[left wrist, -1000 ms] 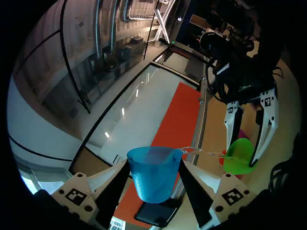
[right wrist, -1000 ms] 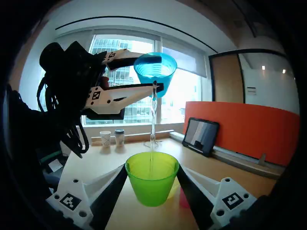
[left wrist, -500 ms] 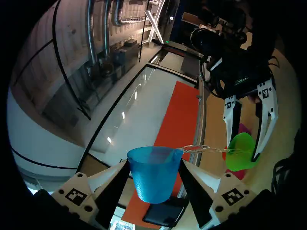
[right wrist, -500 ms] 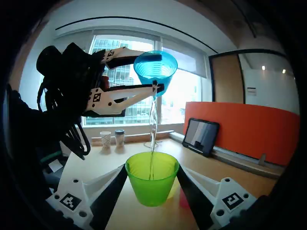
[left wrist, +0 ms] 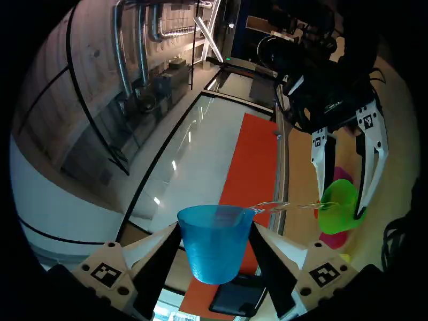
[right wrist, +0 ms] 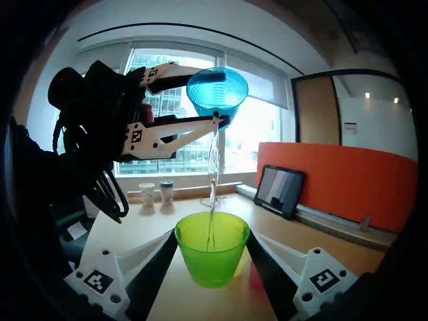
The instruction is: Pour water
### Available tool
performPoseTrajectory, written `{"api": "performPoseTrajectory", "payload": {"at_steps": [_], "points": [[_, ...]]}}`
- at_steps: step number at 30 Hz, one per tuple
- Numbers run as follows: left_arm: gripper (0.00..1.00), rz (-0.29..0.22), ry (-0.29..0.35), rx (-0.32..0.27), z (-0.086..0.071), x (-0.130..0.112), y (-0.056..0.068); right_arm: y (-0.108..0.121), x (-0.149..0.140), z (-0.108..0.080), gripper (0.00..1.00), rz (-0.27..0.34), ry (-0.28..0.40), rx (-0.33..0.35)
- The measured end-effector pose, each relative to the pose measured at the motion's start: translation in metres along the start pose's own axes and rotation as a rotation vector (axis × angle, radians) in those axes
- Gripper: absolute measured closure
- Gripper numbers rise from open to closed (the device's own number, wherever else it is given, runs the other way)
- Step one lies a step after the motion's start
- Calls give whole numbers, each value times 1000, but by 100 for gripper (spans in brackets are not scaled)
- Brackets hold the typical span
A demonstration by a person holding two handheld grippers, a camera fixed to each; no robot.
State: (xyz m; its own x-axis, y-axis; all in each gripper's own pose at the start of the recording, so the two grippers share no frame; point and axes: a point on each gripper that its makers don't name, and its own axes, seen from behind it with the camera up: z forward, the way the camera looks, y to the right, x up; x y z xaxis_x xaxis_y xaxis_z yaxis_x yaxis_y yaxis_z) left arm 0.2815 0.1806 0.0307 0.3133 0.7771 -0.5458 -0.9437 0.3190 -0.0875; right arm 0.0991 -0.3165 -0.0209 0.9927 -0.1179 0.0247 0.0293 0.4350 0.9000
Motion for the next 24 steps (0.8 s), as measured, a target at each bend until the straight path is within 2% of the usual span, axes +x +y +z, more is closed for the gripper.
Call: {"api": "performPoseTrajectory", "payload": {"at_steps": [15,24], "points": [[14,71,11,-4,1,5,-6,0,3,-1,8,-5,6,1],[15,109,23,-2,2,13,-5,0,3,-1,8,-9,7,-2]]}}
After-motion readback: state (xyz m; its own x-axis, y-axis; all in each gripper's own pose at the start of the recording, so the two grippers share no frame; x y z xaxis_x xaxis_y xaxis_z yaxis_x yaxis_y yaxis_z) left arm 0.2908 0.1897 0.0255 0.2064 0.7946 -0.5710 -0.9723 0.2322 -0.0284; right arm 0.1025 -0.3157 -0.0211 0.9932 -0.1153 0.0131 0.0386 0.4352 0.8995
